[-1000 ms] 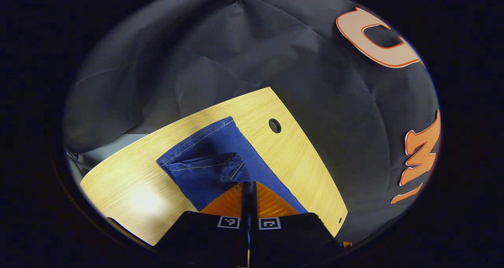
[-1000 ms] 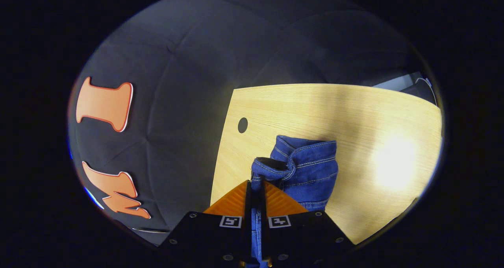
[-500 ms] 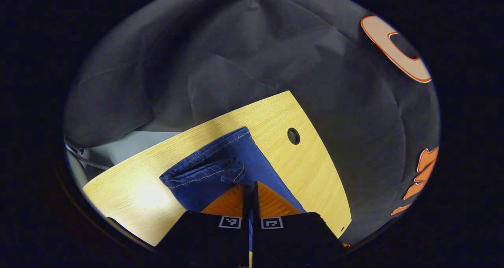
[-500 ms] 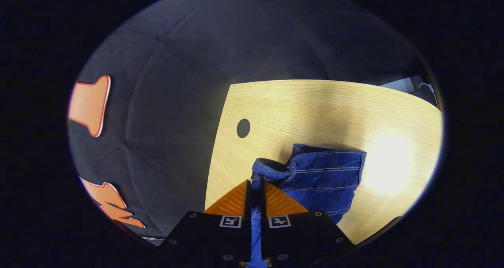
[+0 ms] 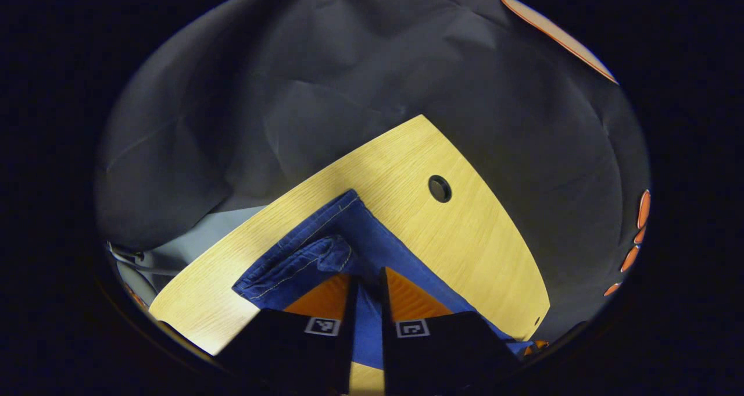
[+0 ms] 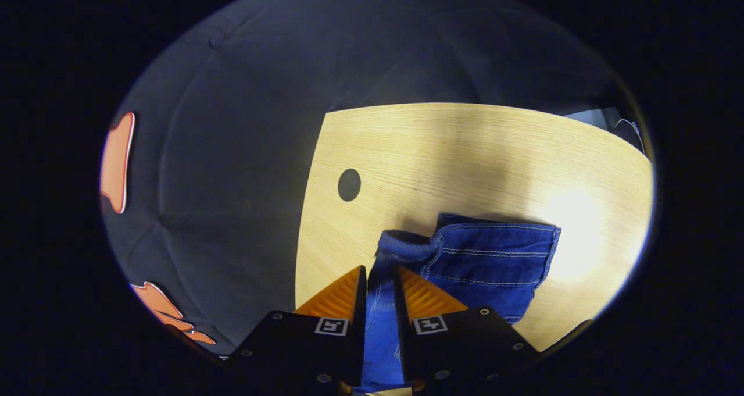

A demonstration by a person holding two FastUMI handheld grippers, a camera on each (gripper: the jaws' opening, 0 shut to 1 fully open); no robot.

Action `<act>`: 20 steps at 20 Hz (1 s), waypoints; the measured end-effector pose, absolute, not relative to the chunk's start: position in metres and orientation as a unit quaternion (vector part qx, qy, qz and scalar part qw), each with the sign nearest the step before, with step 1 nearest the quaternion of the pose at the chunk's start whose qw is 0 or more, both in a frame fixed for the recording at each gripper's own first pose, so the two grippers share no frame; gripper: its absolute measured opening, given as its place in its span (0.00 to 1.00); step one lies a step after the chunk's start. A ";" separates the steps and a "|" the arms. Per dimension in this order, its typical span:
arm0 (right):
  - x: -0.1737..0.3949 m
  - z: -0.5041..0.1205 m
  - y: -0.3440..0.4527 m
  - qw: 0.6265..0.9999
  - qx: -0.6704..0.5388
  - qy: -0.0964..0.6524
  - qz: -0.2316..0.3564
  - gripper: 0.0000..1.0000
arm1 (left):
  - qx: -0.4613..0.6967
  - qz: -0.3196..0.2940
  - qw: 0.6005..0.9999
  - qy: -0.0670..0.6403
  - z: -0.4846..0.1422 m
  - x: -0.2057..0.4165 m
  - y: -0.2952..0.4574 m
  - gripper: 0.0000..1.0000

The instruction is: Grasp the waist and the cuffs of the jeans and fold them to make the two legs overlap; first hold the waist and fold one-third of the jeans toward the cuffs, then hold the cuffs and fold the remaining one-third in the same direction to finish folding.

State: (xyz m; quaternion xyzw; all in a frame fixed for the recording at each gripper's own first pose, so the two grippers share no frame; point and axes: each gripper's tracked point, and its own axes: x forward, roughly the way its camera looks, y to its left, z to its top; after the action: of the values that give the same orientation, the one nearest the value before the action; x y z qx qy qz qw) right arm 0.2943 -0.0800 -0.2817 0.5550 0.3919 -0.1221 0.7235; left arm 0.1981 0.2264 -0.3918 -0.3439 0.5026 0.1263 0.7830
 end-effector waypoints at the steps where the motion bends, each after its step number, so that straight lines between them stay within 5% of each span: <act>1: 0.291 -0.277 -0.084 0.727 0.555 0.386 -0.120 0.30 | -0.335 0.121 0.790 0.499 -0.386 0.198 0.227 0.22; 2: 0.288 -0.273 -0.088 0.732 0.551 0.383 -0.117 0.26 | -0.323 0.108 0.798 0.497 -0.382 0.199 0.226 0.46; 4: 0.278 -0.271 -0.095 0.749 0.528 0.386 -0.111 0.50 | -0.289 0.083 0.818 0.490 -0.368 0.201 0.224 0.40; 7: 0.251 -0.279 -0.102 0.770 0.477 0.409 -0.112 0.77 | -0.213 0.073 0.832 0.506 -0.359 0.193 0.231 1.00; 8: 0.244 -0.281 -0.104 0.775 0.467 0.412 -0.109 0.86 | -0.202 0.069 0.835 0.506 -0.359 0.194 0.228 0.97; 12: 0.220 -0.288 -0.110 0.783 0.435 0.431 -0.108 0.95 | -0.209 0.039 0.827 0.520 -0.356 0.188 0.224 0.97; 20: 0.186 -0.321 -0.127 0.768 0.412 0.476 -0.119 0.96 | -0.177 -0.026 0.828 0.532 -0.362 0.175 0.215 0.98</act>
State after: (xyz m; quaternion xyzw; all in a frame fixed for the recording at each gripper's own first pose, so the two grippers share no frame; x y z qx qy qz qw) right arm 0.1864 -0.1267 -0.3213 0.4124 0.4761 -0.1188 0.7675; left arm 0.1752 0.2151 -0.3618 -0.1767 0.5320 -0.0262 0.8277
